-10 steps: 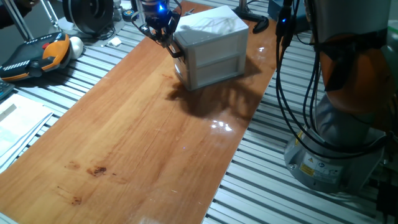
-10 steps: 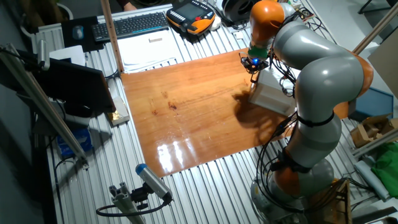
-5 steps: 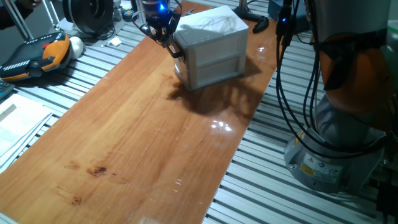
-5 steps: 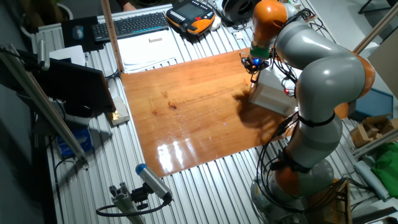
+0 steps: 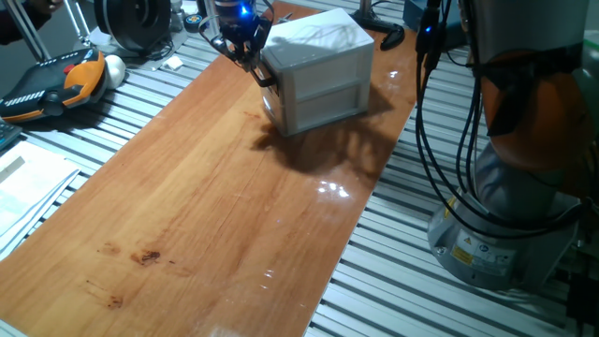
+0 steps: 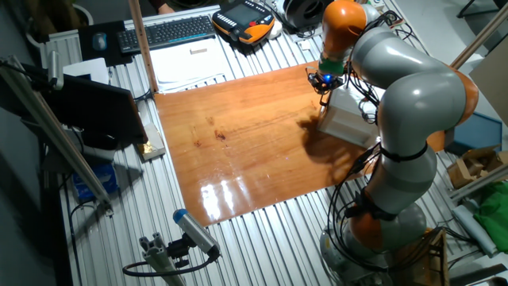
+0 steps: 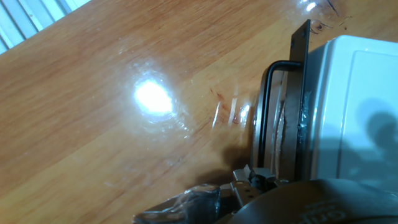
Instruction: Grasp the handle and open the drawer
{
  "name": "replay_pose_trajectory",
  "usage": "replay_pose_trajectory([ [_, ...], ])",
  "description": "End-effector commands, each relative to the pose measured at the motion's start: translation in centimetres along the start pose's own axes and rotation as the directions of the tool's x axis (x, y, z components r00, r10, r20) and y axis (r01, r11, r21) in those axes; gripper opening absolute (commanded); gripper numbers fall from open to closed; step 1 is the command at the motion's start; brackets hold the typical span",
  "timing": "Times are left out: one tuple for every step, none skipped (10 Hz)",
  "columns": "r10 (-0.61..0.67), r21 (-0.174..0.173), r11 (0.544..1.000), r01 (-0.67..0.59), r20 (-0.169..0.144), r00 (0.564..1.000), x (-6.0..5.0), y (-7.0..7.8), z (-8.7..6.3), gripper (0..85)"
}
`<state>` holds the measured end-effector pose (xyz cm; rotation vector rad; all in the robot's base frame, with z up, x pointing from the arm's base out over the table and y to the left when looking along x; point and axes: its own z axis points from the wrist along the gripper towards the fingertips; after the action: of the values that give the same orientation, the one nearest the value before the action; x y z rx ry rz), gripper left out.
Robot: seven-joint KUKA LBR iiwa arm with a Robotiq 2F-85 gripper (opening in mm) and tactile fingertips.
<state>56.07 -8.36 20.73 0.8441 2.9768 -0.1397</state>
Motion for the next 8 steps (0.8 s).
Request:
replay_pose_trajectory([
  [-0.006, 0.004, 1.000, 0.006, 0.004, 1.000, 0.01, 0.01, -0.01, 0.7],
  [-0.006, 0.004, 1.000, 0.006, -0.007, 1.000, 0.01, 0.01, -0.01, 0.7],
  [-0.012, 0.012, 1.000, 0.012, -0.007, 1.000, 0.01, 0.01, -0.01, 0.7],
  [-0.009, 0.005, 1.000, 0.009, -0.004, 1.000, 0.01, 0.01, -0.01, 0.7],
  [-0.009, 0.001, 1.000, 0.009, -0.007, 1.000, 0.01, 0.01, -0.01, 0.7],
  [0.000, 0.001, 1.000, 0.000, -0.014, 1.000, 0.01, 0.01, -0.01, 0.7],
  [0.026, 0.005, 1.000, -0.026, -0.023, 0.999, 0.01, 0.01, -0.01, 0.7],
  [0.052, 0.012, 0.999, -0.052, -0.029, 0.998, 0.01, 0.01, -0.01, 0.7],
])
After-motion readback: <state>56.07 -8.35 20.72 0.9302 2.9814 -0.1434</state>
